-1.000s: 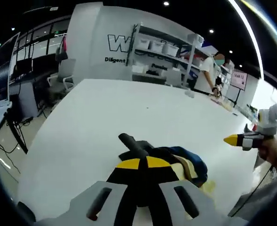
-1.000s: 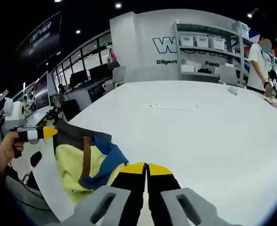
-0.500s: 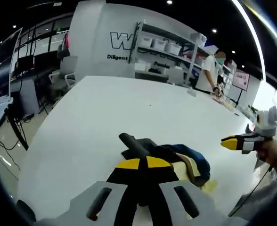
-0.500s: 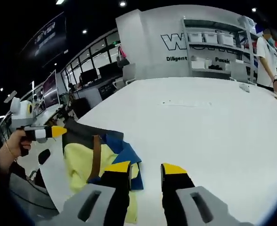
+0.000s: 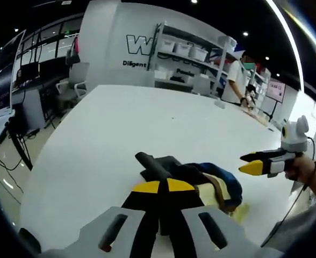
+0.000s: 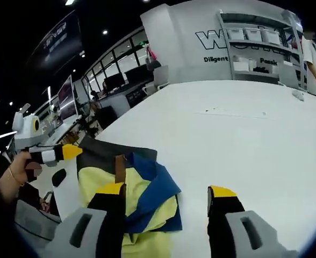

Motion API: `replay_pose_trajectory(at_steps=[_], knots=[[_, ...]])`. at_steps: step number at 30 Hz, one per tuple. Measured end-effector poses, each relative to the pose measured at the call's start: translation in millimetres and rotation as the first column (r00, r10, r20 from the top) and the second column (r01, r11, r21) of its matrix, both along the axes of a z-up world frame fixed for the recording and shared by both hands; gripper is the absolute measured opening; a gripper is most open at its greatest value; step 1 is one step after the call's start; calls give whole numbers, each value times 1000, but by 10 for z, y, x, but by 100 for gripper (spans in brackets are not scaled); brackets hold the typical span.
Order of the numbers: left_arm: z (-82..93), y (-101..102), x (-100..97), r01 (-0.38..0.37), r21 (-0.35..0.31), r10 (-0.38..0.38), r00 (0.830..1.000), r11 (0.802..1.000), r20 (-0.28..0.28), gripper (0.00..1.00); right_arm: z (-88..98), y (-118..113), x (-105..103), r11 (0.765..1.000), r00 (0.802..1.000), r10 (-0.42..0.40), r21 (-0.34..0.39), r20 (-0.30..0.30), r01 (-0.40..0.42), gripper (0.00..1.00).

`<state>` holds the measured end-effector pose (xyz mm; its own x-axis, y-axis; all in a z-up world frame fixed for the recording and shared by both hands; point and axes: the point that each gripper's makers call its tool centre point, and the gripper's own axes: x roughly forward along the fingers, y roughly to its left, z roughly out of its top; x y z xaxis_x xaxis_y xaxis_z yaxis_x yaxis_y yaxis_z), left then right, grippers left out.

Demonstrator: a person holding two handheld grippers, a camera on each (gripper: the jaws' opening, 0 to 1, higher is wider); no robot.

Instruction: Fold the garment on the visible template until the final outline fits inside the template.

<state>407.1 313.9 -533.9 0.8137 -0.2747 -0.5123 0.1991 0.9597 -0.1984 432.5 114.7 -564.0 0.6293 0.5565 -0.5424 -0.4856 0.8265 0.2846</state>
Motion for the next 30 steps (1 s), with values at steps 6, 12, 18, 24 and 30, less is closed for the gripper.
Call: replay_pose_trajectory(at_steps=[6,12,18,24,30], knots=[[-29,5,2,2,5,-2,1000,1000,0,1,-85,181,192,999,999,49,-5,2,-49,51],[-60,17,12,14,16,-14,1000,1000,-1,1,-236,308,318,997,996,75,-7,-40,-75,49],[-122,51,28,17,12,-17,1000,1000,-14,0,-429,488,425,994,990,105,-18,-97,-107,43],[-119,39,34,41,28,-40,999,999,-7,0,-550,586,463,988,982,137,-57,-127,-145,25],[-112,52,25,35,26,-35,999,999,-10,0,-632,571,405,964,974,191,-163,-120,-209,0]])
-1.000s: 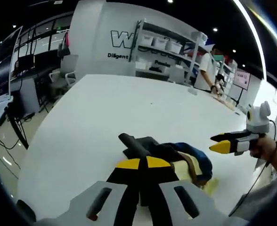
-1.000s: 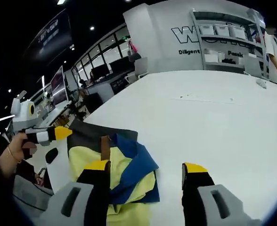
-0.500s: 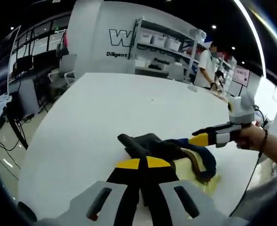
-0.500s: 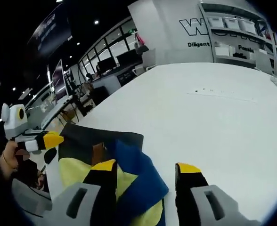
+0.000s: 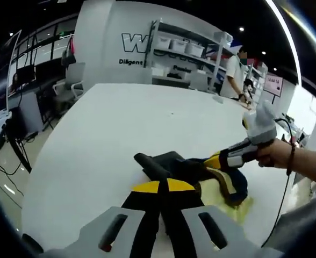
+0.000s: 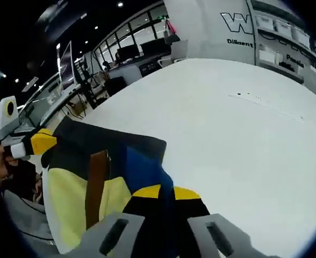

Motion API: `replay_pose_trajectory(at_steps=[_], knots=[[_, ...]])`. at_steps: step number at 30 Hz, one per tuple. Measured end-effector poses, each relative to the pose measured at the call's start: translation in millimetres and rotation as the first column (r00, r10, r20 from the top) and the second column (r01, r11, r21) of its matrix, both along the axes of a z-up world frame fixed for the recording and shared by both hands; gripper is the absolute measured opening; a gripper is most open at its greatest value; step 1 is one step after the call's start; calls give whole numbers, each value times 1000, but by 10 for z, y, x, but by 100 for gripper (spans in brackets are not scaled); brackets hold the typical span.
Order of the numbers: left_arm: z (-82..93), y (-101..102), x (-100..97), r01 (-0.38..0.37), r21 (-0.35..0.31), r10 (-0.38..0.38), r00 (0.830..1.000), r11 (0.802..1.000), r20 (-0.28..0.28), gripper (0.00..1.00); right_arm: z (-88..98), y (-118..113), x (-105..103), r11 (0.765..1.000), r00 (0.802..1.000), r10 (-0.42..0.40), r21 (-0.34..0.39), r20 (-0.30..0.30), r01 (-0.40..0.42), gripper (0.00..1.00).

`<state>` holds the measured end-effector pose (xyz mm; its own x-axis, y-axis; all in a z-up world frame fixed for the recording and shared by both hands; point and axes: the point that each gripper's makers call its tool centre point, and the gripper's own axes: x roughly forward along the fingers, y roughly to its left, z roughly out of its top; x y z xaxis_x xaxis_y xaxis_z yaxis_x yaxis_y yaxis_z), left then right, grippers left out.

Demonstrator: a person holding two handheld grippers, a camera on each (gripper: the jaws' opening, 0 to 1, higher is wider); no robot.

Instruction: Fold the garment on the visible template until the final outline fits inside the template.

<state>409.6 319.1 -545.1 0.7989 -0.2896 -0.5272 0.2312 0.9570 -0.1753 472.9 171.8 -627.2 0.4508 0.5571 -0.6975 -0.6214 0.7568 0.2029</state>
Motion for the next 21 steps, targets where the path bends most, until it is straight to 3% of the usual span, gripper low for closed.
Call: replay_pose_trajectory(at_steps=[12,21], knots=[[72,54,-74,-29,2,29,1000,1000,11,0,256,-350,-81,998,996,-56,3,72,56,0],[126,80,-121,-47,-6,47,999,999,17,1,478,-702,-240,987,980,-152,66,126,145,0]])
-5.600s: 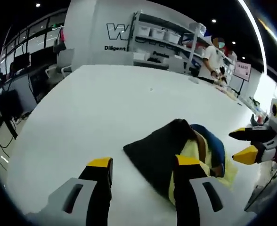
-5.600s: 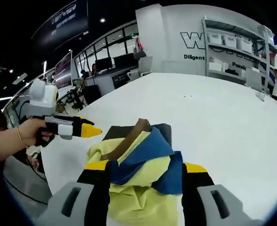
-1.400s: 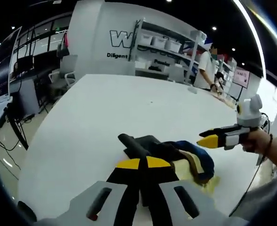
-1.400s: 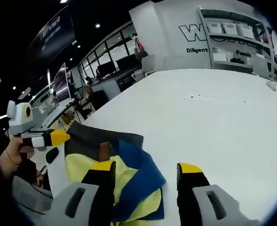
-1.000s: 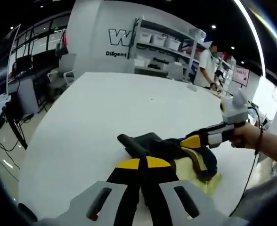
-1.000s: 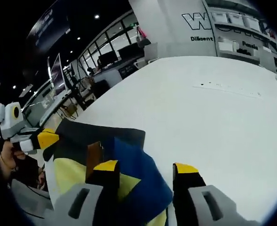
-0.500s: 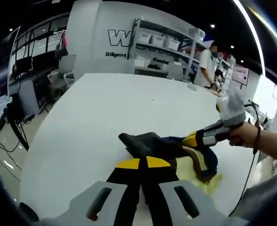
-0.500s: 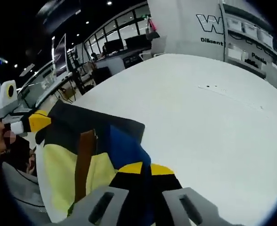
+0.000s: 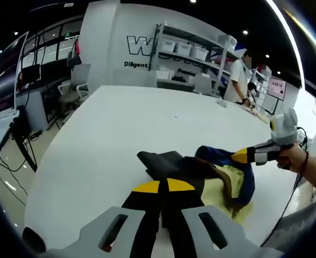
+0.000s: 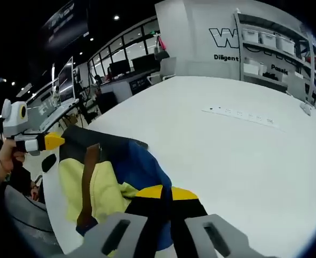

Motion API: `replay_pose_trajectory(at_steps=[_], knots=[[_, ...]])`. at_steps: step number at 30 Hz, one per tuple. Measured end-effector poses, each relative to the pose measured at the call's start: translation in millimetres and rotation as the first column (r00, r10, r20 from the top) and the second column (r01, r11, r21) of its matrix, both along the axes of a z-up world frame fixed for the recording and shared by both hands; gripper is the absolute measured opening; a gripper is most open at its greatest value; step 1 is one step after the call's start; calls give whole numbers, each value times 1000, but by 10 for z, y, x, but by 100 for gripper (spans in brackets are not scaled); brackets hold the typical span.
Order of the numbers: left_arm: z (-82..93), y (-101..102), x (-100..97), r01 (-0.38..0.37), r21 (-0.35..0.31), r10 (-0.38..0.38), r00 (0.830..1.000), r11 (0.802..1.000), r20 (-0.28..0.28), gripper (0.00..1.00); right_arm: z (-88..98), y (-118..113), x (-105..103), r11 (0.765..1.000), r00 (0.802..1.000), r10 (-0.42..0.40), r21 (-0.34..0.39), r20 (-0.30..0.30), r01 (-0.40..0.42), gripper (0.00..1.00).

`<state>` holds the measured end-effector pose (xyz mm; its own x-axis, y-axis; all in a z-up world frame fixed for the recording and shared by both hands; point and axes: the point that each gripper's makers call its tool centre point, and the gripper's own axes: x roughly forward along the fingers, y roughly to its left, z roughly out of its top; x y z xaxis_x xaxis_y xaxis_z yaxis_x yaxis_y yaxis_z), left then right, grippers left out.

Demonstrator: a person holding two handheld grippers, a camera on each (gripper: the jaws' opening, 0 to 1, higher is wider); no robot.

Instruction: Fold the garment on the visible template until the final outline fits inside the template.

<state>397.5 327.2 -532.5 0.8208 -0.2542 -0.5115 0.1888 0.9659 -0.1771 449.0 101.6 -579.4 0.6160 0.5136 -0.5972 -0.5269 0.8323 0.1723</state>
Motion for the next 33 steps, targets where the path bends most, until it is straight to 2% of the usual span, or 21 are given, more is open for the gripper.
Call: replay_pose_trajectory(at_steps=[8,15,17,19,24,33], knots=[[132,92,-5,-24,12,24,999,1000,31,1,283,-307,-86,997,994,-72,-3,77,73,0],[252,195,-43,-46,20,44,997,999,61,1,541,-486,-120,994,986,-109,13,126,108,0],[327,236,-74,-56,24,54,996,998,74,1,662,-573,-127,991,980,-131,15,150,130,0],[458,318,-77,-66,66,58,992,996,110,1,798,-655,-131,988,973,-151,27,173,149,0],[726,357,-83,-70,49,61,984,996,166,1,1012,-723,-136,986,962,-168,47,216,161,0],[962,301,-100,-50,57,37,977,997,210,1,1267,-744,-184,984,951,-178,58,253,169,0]])
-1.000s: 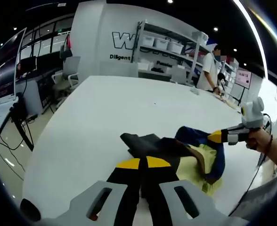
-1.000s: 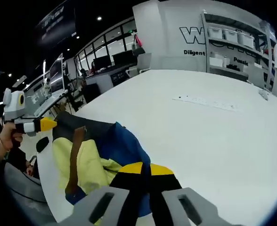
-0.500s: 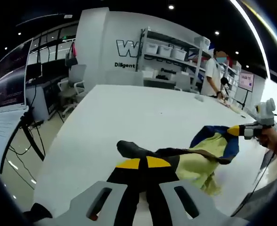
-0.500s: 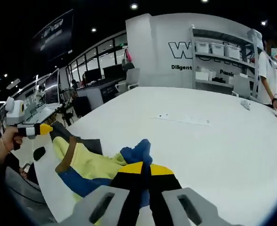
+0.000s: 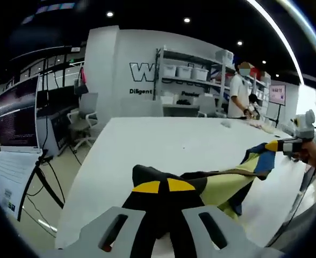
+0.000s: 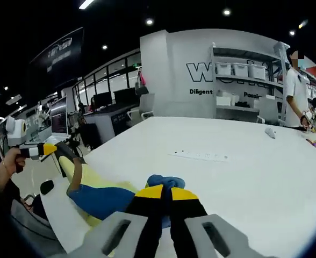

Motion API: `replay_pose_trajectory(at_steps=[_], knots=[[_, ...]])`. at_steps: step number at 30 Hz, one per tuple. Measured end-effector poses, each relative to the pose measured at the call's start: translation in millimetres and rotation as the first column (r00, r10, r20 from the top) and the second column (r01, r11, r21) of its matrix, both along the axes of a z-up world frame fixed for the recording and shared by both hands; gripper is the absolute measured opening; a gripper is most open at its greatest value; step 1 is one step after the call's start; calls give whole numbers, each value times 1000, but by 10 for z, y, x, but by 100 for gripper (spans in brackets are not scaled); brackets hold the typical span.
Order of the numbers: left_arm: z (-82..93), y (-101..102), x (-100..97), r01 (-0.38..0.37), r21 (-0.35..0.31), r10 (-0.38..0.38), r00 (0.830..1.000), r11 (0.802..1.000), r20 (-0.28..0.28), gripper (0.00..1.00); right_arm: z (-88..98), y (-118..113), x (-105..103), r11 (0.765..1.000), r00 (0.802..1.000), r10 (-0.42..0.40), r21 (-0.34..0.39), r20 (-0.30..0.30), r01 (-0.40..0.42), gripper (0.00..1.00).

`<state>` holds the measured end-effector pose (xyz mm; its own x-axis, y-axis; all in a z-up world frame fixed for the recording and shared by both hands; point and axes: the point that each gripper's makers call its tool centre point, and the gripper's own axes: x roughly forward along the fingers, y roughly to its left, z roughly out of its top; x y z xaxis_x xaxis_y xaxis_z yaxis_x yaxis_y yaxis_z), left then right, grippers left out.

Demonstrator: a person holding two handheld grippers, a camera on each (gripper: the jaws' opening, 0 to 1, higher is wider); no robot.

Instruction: Fold the garment on the visible template until the final outline fits inside the template.

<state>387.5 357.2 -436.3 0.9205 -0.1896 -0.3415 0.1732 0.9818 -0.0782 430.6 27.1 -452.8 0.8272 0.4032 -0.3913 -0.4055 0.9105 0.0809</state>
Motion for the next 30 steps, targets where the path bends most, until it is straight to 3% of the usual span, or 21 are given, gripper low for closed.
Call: replay_pose_trajectory(at_steps=[5,14,21,23,30], knots=[[-96,4,78,-5,0,5,1000,1000,-24,1,-77,6,45,1000,1000,1,5,-27,-1,0],[-433,-82,334,13,6,-12,996,1000,-93,1,-378,-45,271,999,996,-14,-31,-87,12,0],[-582,-109,535,13,-4,-13,994,1000,-112,1,-675,-140,431,998,988,-53,-37,-146,48,0],[-592,-126,624,21,1,-21,996,1000,-91,1,-736,-168,487,997,983,-77,-25,-168,74,0],[-545,-115,919,23,58,-20,998,998,-57,1,-691,-113,785,997,990,-79,-26,-119,77,0]])
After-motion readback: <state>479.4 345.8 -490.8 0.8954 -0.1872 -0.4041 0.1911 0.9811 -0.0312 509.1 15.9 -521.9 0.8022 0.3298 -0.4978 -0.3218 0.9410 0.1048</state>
